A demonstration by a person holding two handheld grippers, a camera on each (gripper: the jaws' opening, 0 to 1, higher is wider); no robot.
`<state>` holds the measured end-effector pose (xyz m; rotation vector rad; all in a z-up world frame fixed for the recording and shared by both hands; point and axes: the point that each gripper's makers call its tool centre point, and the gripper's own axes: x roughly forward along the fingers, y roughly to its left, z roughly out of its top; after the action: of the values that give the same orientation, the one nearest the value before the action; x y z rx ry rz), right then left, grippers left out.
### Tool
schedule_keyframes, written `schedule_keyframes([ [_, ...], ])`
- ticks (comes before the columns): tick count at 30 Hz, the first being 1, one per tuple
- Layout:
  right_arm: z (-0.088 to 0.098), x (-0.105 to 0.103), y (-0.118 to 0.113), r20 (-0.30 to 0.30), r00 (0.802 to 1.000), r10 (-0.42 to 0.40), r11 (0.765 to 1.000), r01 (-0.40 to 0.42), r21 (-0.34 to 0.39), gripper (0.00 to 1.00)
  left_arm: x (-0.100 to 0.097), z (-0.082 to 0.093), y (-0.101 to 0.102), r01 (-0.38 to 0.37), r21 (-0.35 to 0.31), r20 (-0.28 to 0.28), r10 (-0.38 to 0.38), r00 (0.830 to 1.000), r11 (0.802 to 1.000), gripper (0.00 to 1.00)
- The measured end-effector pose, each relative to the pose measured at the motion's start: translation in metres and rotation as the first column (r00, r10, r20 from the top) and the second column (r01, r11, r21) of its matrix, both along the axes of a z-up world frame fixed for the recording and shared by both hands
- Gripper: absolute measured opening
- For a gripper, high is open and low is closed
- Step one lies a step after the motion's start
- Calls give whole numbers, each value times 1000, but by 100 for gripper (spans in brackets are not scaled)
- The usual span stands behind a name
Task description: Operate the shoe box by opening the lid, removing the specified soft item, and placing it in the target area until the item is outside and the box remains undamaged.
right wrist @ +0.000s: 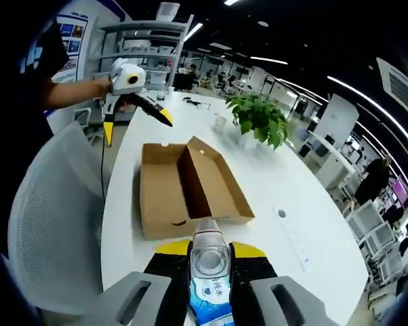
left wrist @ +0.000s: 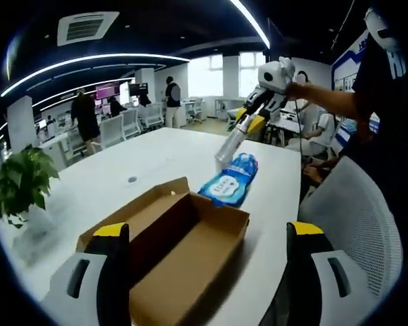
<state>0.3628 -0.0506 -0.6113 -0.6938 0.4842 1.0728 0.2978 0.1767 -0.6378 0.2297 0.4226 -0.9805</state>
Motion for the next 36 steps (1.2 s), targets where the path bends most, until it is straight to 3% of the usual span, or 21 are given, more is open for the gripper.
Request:
schedule_keyframes([
  [16, -27, 44, -15, -44, 996, 83, 977, -90, -196, 16, -4, -7, 34, -133, 22, 16, 133, 991, 991, 100],
  [20, -41, 56, -24, -70, 993, 96, 955, -112, -273, 16, -6, -7, 41, -156, 21, 17, 155, 988, 988, 100],
  [25, -54, 69, -25, -109, 989, 98, 944, -127, -305, 16, -8, -10, 50, -192, 25, 23, 192, 981, 981, 100],
  [36, -100, 93, -35, -192, 976, 102, 886, -177, -428, 17, -19, -23, 62, -248, 28, 4, 248, 969, 968, 100],
])
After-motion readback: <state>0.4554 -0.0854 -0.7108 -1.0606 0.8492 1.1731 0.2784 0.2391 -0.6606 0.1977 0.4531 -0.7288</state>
